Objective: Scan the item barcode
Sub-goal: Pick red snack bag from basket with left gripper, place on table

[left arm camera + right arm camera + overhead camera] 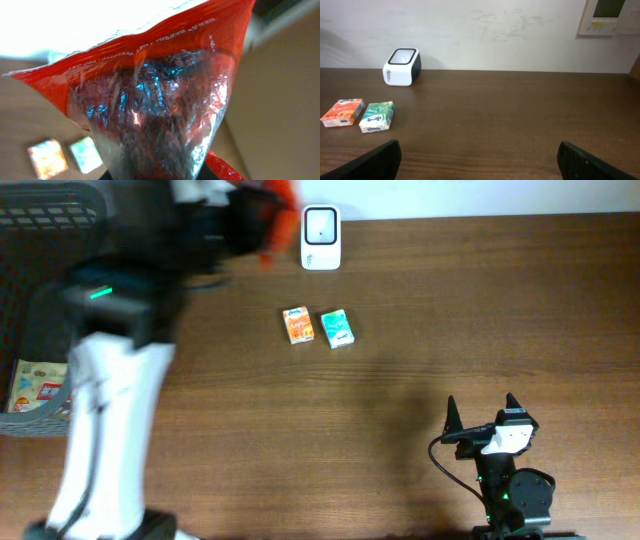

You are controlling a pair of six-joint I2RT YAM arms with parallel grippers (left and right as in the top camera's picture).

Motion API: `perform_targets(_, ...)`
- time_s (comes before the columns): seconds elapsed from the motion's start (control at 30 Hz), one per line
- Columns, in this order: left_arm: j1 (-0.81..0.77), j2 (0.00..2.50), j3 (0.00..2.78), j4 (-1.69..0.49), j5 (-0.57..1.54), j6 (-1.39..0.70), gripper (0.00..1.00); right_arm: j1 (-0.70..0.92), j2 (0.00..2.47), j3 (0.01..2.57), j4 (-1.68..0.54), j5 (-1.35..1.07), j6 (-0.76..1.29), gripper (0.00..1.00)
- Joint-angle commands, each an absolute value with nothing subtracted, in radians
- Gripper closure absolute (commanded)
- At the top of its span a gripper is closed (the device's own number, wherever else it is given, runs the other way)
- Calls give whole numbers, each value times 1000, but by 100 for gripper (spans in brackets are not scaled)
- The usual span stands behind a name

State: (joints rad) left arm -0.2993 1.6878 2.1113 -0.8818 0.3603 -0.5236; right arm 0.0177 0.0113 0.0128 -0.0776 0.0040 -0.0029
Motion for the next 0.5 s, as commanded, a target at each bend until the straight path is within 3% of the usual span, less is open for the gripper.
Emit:
perform_targets(0.0,-477,1879,2108,-871,253,-464,100,24,6,6,-82,12,1,1)
perform_targets(0.13,-630,2129,2108,-797,218,-428,100,24,6,6,-82,12,1,2)
perform_targets(0.23,-672,2248,2108,-754,73,-428,97,24,6,6,-82,12,1,1)
perform_targets(0.27,-689,2286,2108,-747,75,-429,94,24,6,6,-82,12,1,1)
perform_targets(0.3,-706,2319,2108,-738,72,-429,83,24,6,6,-82,12,1,1)
perform_targets(0.37,-725,2365,2108,-716,52,-428,77,24,6,6,-82,12,1,2)
perform_targets(0.4,-726,2381,2108,-715,29,-428,57,24,6,6,-82,12,1,1)
perform_targets(0.43,-726,2389,2108,-715,26,-428,1,24,6,6,-82,12,1,1)
perform_targets(0.47,-726,2392,2108,-714,26,-428,1,24,6,6,-82,12,1,2)
